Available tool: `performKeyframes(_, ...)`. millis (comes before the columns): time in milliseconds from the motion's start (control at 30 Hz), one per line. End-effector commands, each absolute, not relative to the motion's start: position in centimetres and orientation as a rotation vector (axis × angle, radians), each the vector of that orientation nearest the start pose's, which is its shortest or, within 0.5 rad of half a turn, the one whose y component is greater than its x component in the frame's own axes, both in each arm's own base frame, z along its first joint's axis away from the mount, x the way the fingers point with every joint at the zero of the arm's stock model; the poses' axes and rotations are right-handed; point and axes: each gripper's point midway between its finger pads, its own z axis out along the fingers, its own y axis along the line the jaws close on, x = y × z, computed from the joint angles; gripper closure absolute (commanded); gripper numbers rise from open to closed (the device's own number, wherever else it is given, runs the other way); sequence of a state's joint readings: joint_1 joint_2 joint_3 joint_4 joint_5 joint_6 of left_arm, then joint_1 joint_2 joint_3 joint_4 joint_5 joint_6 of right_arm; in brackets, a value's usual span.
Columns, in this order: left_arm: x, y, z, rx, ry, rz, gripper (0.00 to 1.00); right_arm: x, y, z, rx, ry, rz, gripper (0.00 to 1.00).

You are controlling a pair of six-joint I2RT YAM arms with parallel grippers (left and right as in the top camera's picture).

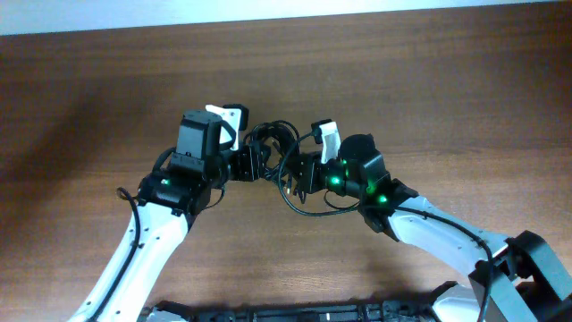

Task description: Untangle cables

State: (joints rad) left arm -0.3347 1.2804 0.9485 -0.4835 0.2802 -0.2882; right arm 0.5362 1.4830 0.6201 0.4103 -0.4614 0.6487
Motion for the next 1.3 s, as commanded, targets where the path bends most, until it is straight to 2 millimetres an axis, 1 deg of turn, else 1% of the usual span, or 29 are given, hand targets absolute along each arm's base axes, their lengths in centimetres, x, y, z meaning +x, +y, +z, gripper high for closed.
performKeyframes(0,33.7,-15.1,19.0,0.289,2.341,-0.460,0.50,30.6,27.5,13.5,-0.254,2.171,1.245,0.96)
performKeyframes(167,34.3,-14.2,17.5,0.259,2.383,-0.385,0.49,29.8,27.8,13.8,-0.326,2.159,1.297,0.96)
performKeyframes(200,34.4,-14.3,17.0,0.259,2.397,-0.383,0.48,29.6,27.9,13.8,-0.349,2.153,1.300,0.96)
performKeyframes(267,34.6,-14.3,15.7,0.260,2.433,-0.376,0.49,29.3,28.0,13.9,-0.381,2.144,1.307,0.96)
performKeyframes(300,34.7,-14.4,15.0,0.261,2.454,-0.372,0.53,29.3,28.1,13.9,-0.392,2.139,1.302,0.96)
performKeyframes(367,34.8,-14.1,14.2,0.254,2.476,-0.349,0.65,29.4,28.0,13.9,-0.403,2.134,1.294,0.96)
performKeyframes(433,35.0,-13.3,14.1,0.231,2.477,-0.285,0.68,29.4,28.0,13.9,-0.403,2.133,1.293,0.96)
performKeyframes(500,35.0,-13.2,14.0,0.230,2.482,-0.280,0.68,29.4,28.0,13.9,-0.403,2.133,1.293,0.96)
performKeyframes(533,34.9,-12.5,13.8,0.214,2.493,-0.232,0.70,29.4,28.0,13.9,-0.403,2.133,1.293,0.96)
performKeyframes(600,34.9,-10.3,13.3,0.058,2.520,-0.107,0.82,29.4,28.0,13.9,-0.403,2.133,1.293,0.96)
performKeyframes(633,34.7,-10.0,13.1,0.029,2.529,-0.093,0.90,29.4,28.0,13.9,-0.403,2.133,1.293,0.96)
performKeyframes(700,34.7,-10.0,13.1,0.029,2.528,-0.092,1.00,29.4,28.0,13.9,-0.402,2.133,1.292,0.96)
performKeyframes(733,34.7,-10.0,13.1,0.023,2.528,-0.094,1.00,29.5,27.9,13.9,-0.395,2.134,1.283,0.96)
performKeyframes(767,34.7,-10.0,13.2,0.005,2.527,-0.101,1.00,29.8,27.8,13.8,-0.382,2.135,1.266,0.92)
performKeyframes(800,34.8,-10.0,13.2,0.000,2.524,-0.104,1.00,30.0,27.7,13.7,-0.373,2.136,1.253,0.85)
performKeyframes(833,34.9,-10.0,13.3,0.000,2.521,-0.105,1.00,30.3,27.5,13.6,-0.354,2.137,1.229,0.61)
performKeyframes(867,34.9,-10.0,13.3,0.000,2.520,-0.105,1.00,30.6,27.2,13.5,-0.339,2.139,1.214,0.34)
performKeyframes(900,34.9,-10.0,13.3,-0.001,2.520,-0.105,1.00,31.2,26.5,13.3,-0.309,2.148,1.191,0.01)
performKeyframes(1000,35.0,-10.1,13.4,-0.011,2.514,-0.110,1.00,32.4,24.5,12.9,-0.235,2.168,1.180,0.01)
performKeyframes(1033,35.0,-10.1,13.4,-0.021,2.513,-0.114,1.00,32.3,24.4,13.1,-0.242,2.166,1.201,0.01)
performKeyframes(1067,35.0,-10.1,13.4,-0.035,2.513,-0.119,1.00,32.0,24.6,13.2,-0.261,2.165,1.230,0.01)
performKeyframes(1133,35.2,-10.2,13.6,-0.035,2.501,-0.124,1.00,30.2,25.6,13.8,-0.347,2.161,1.349,0.01)
performKeyframes(1167,35.4,-10.2,13.7,-0.041,2.493,-0.129,1.00,29.8,25.8,13.8,-0.361,2.168,1.373,0.00)
performKeyframes(1267,35.7,-10.3,13.9,-0.043,2.480,-0.135,1.00,28.7,25.7,12.7,-0.329,2.250,1.414,0.00)
